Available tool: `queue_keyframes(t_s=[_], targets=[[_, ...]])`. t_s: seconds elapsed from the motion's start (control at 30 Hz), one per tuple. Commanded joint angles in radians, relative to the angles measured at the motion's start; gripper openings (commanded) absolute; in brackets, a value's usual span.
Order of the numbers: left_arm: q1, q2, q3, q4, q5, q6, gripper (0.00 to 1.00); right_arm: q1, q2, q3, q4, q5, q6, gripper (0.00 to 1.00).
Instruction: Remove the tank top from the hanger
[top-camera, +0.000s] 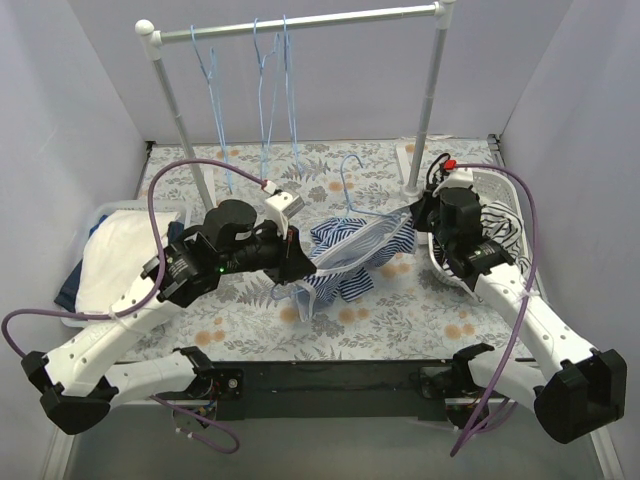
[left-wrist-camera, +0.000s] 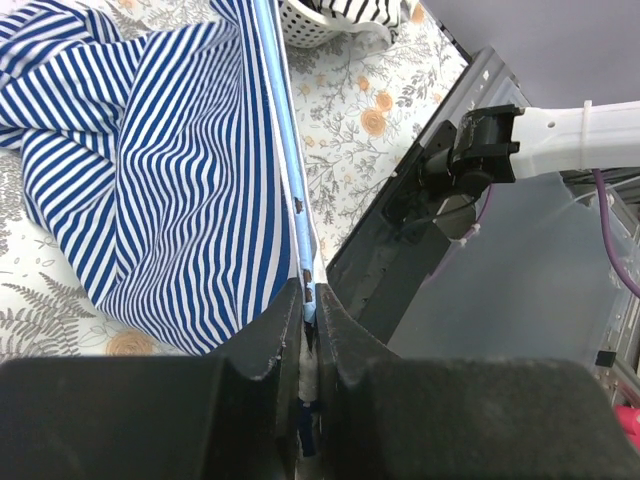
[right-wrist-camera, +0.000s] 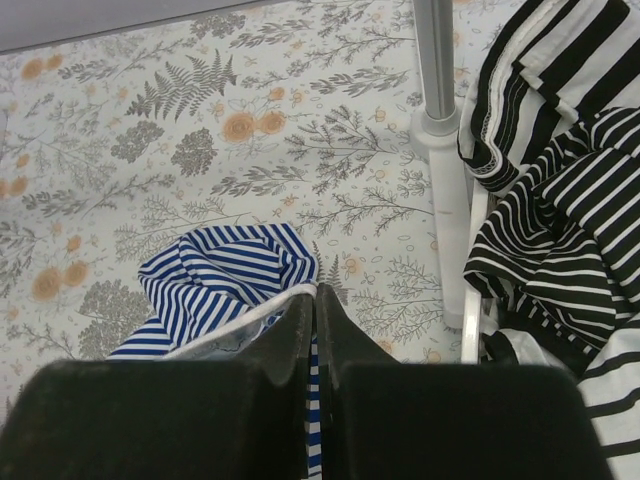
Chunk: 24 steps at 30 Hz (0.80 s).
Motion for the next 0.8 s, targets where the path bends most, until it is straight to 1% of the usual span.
queue_keyframes(t_s=[0.0, 0.1, 0.23, 0.3, 0.4, 0.53, 0.67, 0.77], targets=[[-0.003, -0.1, 0.042, -0.126, 0.0, -0.012, 0.0, -0.108, 0.039, 0.003, 0.017, 0.127, -0.005, 0.01], [-0.002, -0.128, 0.033, -0.144, -0.035, -0.016, 0.0, -0.133, 0.047, 0.005, -0.006, 0.164, 0.002, 0.01], [-0.002, -0.149, 0.025, -0.144, -0.098, -0.03, 0.0, -0.153, 0.046, -0.003, -0.022, 0.123, 0.005, 0.01], [-0.003, -0.154, 0.027, -0.131, -0.127, -0.036, 0.0, -0.153, 0.058, -0.007, -0.065, 0.129, 0.013, 0.01], [-0.003, -0.159, 0.032, -0.113, -0.164, -0.041, 0.0, -0.151, 0.053, -0.052, -0.078, 0.103, 0.015, 0.01], [-0.002, -0.16, 0.016, -0.052, -0.143, -0.044, 0.0, -0.146, 0.05, -0.092, -0.104, 0.005, 0.019, 0.01], [-0.003, -0.148, 0.004, -0.026, -0.114, -0.052, 0.0, -0.137, 0.021, -0.128, -0.123, -0.001, 0.016, 0.01], [-0.002, -0.154, -0.005, -0.003, -0.117, -0.052, 0.0, -0.134, 0.01, -0.148, -0.149, -0.006, 0.019, 0.01]])
